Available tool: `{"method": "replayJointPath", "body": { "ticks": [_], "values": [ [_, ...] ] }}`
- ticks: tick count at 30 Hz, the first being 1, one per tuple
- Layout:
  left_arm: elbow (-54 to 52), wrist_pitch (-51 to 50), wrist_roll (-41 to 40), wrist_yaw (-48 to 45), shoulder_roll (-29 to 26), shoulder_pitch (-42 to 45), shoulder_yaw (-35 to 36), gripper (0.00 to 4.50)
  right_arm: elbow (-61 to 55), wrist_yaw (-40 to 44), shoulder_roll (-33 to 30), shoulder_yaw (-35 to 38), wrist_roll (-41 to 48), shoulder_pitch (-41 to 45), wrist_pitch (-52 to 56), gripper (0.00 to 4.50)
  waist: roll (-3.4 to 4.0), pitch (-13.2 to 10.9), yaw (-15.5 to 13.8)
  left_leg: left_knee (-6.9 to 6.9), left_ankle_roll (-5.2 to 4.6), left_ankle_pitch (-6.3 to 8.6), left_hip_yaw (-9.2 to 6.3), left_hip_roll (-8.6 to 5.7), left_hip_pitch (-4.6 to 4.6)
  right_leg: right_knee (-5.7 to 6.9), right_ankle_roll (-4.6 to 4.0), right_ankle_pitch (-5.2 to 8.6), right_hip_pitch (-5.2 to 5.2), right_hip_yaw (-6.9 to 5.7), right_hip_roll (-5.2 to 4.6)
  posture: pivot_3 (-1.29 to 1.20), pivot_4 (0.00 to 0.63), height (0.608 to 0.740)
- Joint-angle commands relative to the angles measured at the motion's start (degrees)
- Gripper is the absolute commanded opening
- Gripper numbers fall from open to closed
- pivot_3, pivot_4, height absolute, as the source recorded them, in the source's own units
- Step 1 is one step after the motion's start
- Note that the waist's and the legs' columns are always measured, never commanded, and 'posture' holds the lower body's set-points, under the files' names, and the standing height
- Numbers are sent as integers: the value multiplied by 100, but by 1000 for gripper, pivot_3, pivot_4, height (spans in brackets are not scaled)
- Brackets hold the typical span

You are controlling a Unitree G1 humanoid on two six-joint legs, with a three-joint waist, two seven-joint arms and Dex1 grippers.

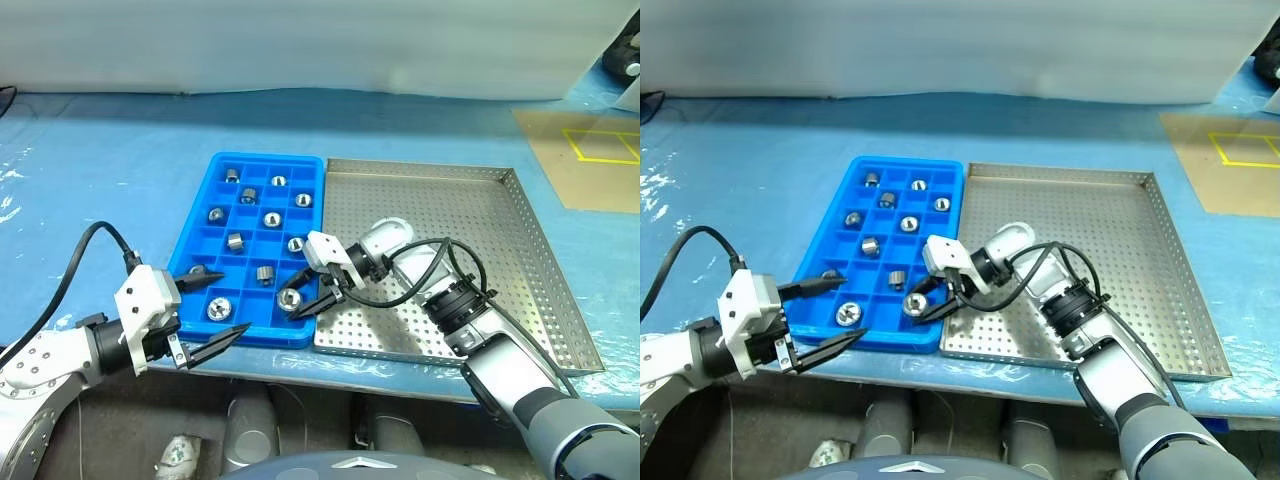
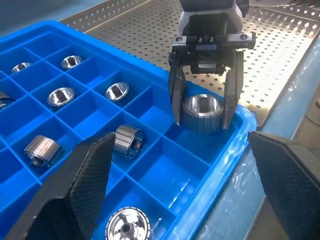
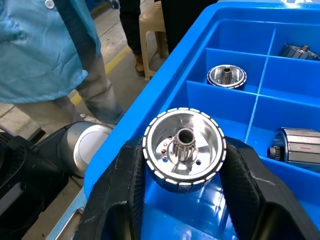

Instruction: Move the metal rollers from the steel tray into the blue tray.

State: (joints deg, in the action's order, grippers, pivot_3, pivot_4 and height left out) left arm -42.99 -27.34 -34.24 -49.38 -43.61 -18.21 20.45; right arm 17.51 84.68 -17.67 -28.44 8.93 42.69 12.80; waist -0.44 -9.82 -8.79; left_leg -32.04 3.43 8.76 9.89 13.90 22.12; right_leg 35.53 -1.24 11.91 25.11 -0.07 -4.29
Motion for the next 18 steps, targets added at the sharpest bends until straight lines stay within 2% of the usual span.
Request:
{"method": "replayJointPath", "body": {
  "ticks": [1,10,14,18],
  "values": [
    [-2,64,-37,-13,-56,117,-54,4500,-160,-42,-15,73,21,47,173,3512,0,0,10,0,0,0,0,0,0,0,0,0,0,1,0,287,150,740],
    [614,227,128,-204,-105,901,-470,4500,-179,-633,-162,696,131,177,203,3512,0,0,24,-5,1,-1,1,-1,-2,5,-1,-1,0,2,1,188,150,740],
    [1463,518,384,-477,-57,1830,-968,4500,-355,-987,-565,1330,279,245,471,3512,2,0,20,-14,2,-2,2,-3,-3,15,-2,-2,-1,4,1,93,150,740],
    [2379,877,690,-721,123,2664,-1481,4500,-622,-1242,-935,1666,340,68,826,3512,-3,3,158,-19,2,-2,6,-6,-10,18,-2,-4,-5,12,2,-9,150,740]
  ]
}}
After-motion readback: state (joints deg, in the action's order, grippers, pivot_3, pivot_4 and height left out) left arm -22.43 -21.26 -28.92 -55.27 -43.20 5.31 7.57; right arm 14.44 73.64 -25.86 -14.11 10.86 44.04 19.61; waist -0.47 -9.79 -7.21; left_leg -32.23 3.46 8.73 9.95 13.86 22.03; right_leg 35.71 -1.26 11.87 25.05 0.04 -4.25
